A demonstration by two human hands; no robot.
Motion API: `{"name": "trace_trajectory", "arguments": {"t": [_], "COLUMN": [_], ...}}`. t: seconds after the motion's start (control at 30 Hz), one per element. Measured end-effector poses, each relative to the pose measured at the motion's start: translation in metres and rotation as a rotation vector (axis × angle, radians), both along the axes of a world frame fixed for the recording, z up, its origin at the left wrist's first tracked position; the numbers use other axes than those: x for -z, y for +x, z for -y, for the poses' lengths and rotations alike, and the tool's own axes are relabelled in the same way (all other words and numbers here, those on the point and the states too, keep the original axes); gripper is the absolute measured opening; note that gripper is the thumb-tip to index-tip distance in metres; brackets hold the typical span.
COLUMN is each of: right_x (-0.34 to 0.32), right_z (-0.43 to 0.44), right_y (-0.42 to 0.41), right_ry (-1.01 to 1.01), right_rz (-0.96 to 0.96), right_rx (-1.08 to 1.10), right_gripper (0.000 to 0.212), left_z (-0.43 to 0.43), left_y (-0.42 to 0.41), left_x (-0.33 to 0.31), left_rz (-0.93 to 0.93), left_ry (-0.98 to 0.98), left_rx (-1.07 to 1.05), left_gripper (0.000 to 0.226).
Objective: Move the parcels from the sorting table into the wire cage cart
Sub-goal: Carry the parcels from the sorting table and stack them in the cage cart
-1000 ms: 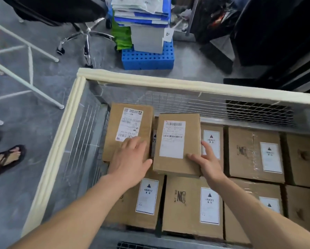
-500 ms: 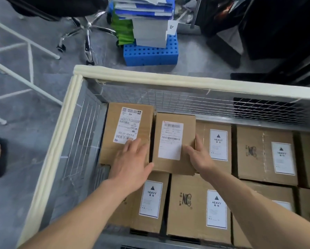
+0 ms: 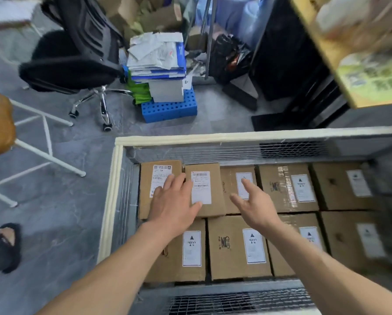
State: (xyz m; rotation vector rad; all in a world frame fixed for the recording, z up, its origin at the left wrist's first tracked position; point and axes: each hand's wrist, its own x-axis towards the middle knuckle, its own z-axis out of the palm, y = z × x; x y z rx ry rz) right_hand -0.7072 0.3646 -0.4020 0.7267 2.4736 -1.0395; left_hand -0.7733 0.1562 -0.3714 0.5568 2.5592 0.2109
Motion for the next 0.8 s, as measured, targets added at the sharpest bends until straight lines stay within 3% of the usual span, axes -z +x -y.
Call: {"name": "trace_trajectory", "arguments": {"t": [0.2,0.37,0.8], "right_x": [-0.113,-0.186,-0.282], "right_z": [-0.003,-0.021,-0.077], "right_y": [0.052,0.106,0.319], "right_ry": [0.270,0.467,0.749], "right_rz": [-0.123,-0.195,-0.207], "right_rx": [-0.046,0.049,0.438], "right_gripper": [0.072,0.060,0.090], "left_z": [-0.021,-0.056,-0.172], "left_y": [0.016,0.035,0.187], "left_x": [-0.095,-0.156,-0.243], "left_rz": [-0.116,-0.262,-0.378], "left_ry": [0.102,0.198,0.384], "left_rx": [0.136,0.308,0.723], "left_gripper": [0.068,0.070,0.071]}}
